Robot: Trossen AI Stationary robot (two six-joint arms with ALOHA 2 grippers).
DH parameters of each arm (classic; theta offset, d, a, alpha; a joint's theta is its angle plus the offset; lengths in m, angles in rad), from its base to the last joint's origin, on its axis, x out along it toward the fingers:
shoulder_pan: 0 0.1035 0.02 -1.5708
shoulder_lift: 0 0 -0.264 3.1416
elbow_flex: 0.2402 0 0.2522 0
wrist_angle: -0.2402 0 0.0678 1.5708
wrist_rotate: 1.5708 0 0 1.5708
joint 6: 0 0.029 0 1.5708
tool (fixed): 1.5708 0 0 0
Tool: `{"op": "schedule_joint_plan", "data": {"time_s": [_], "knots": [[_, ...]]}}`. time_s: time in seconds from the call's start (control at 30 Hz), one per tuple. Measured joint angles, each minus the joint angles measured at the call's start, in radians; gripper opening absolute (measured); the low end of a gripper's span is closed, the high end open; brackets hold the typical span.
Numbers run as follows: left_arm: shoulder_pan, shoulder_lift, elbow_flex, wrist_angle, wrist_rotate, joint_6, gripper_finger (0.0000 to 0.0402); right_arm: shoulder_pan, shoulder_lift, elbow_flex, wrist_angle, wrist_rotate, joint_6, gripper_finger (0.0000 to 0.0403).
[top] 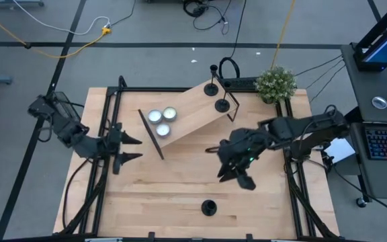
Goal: Pick & Place candle stick holders
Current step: Put the black candle holder on the shelf
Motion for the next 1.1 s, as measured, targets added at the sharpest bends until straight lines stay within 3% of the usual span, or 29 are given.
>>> {"op": "schedule_joint_plan", "data": {"time_s": [0.17,0.67,1.1], "knots": [[-0.059,-0.045,-0.065,0.003,-0.01,-0.061,0.0232,0.034,0.054,0.0,0.009,0.053,0.056,0.0075],[-0.188,-0.06,-0.15,0.065,-0.055,-0.09,0.0232,0.104,0.232,0.0,-0.03,0.021,0.144,0.0075],[-0.234,-0.071,-0.196,0.064,-0.131,-0.122,0.0232,0.109,0.243,0.0,-0.021,0.023,0.148,0.0075]]}}
